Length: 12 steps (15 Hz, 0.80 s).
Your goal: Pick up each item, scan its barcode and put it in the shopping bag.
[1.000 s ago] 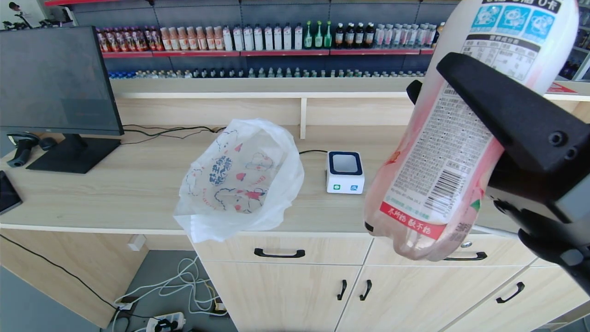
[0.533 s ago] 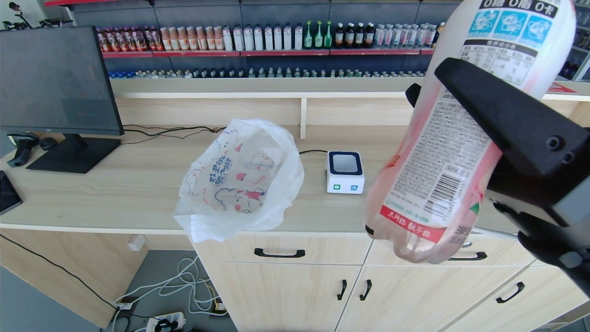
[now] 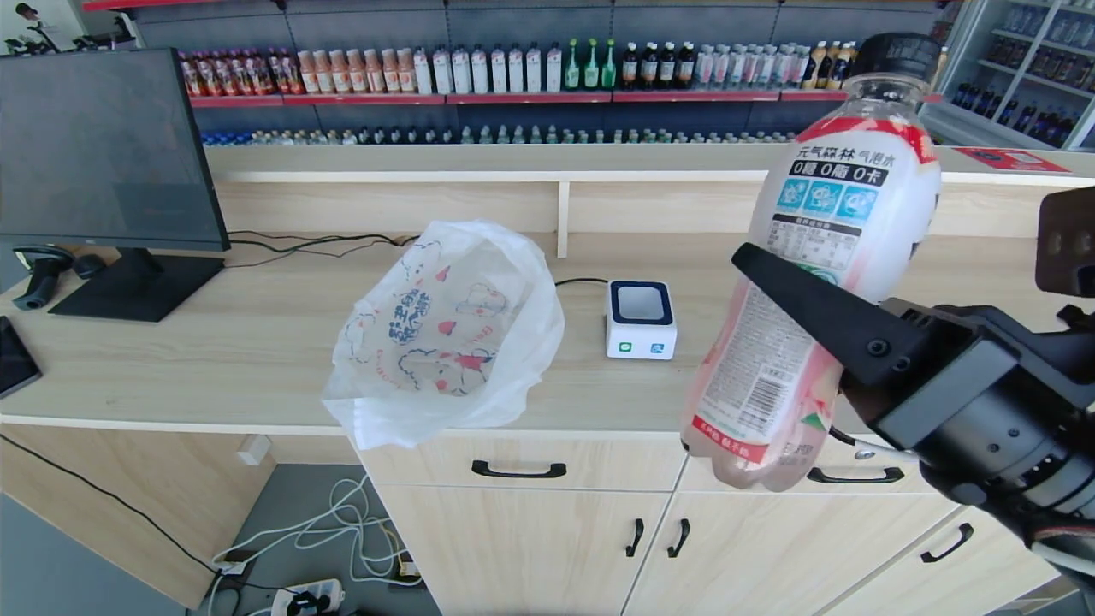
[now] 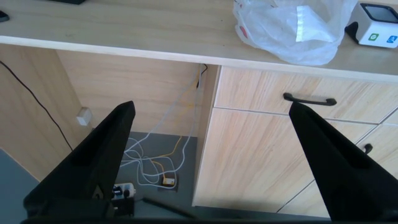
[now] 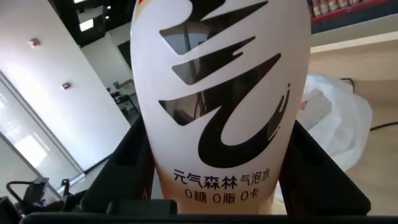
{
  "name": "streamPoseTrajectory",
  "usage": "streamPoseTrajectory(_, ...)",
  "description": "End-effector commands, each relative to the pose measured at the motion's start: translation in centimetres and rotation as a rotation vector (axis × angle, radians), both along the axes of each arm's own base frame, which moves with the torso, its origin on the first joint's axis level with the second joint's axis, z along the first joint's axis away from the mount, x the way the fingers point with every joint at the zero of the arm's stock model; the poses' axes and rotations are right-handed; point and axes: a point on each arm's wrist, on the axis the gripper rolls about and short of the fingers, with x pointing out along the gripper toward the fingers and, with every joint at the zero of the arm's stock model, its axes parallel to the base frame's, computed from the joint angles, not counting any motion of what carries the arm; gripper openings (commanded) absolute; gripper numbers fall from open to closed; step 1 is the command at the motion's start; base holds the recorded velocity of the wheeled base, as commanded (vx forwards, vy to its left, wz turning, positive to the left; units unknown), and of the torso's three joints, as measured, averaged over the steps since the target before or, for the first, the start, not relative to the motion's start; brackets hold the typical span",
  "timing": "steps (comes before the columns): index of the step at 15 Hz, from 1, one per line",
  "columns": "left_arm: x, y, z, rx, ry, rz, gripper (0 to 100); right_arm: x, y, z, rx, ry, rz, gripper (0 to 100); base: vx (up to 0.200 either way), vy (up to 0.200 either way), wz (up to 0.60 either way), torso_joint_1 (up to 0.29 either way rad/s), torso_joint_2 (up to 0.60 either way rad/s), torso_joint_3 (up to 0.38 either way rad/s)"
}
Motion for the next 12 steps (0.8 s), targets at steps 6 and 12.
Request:
streamPoseTrajectory(6,0.0,0.0,0.0,0.0,0.0,0.0,100,4.9,-1.1,-2.7,-0.251,0.022,-0.314,0,0.0,0.0,0.0,0.0,0.0,0.0)
streamPoseTrajectory(12,0.0,0.0,0.0,0.0,0.0,-0.001,100,9.0,0.9,-3.2,-0.366,-0.241,-0.428,0,0.0,0.0,0.0,0.0,0.0,0.0)
